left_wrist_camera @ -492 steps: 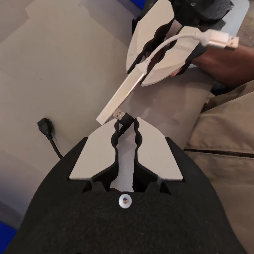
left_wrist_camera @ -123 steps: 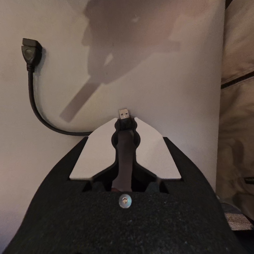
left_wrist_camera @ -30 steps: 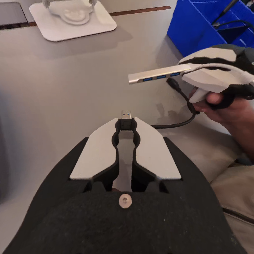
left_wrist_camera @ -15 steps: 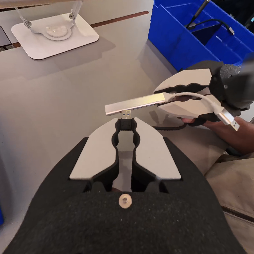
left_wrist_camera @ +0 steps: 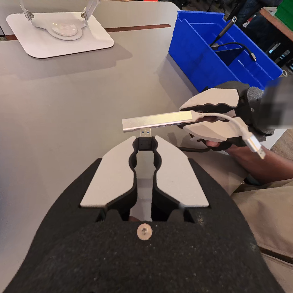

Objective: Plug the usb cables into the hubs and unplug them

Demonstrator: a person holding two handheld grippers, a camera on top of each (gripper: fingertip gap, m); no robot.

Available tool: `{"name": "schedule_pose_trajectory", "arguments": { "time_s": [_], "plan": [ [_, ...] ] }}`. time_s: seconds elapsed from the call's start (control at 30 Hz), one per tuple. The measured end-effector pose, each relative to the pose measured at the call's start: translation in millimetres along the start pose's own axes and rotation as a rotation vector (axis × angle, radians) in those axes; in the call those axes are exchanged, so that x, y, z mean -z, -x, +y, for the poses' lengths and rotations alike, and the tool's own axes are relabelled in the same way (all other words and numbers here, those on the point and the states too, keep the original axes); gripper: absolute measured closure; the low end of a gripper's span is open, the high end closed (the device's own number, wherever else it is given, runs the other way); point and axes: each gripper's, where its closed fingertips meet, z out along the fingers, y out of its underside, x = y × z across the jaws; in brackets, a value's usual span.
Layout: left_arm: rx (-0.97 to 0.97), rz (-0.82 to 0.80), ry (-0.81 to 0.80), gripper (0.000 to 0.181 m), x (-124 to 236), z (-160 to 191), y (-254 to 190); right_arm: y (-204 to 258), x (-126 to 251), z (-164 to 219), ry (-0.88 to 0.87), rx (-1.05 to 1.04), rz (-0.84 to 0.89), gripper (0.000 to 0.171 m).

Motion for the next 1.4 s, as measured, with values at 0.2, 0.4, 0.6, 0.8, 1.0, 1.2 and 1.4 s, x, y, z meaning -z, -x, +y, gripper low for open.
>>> {"name": "schedule_pose_trajectory", "arguments": {
  "time_s": [0.2, 0.4, 0.6, 0.8, 1.0, 1.2, 1.4],
  "plan": [
    [0.034, 0.037, -0.014, 0.165, 0, -1, -3, 3, 2, -4, -0.018, 0.023, -0.008, 0.153],
    [0.018, 0.012, -0.029, 0.166, -1, -1, -3, 5, 3, -3, -0.018, 0.02, -0.021, 0.153],
    [-0.002, -0.008, -0.078, 0.166, 0, -5, -3, 4, 2, -5, -0.034, -0.015, -0.027, 0.153],
    [-0.007, 0.004, -0.138, 0.166, 3, -9, -4, 3, 2, -9, -0.065, -0.085, -0.05, 0.152],
    [0.022, 0.007, -0.189, 0.166, 3, -9, -5, 6, 3, -10, -0.063, -0.033, -0.059, 0.152],
    [0.053, -0.005, -0.278, 0.166, 7, -17, -2, 5, -2, -15, -0.102, -0.101, -0.027, 0.152],
    [-0.041, 0.038, -0.27, 0.165, 9, -18, -9, 1, 4, -21, -0.164, -0.256, -0.113, 0.152]
  ]
}}
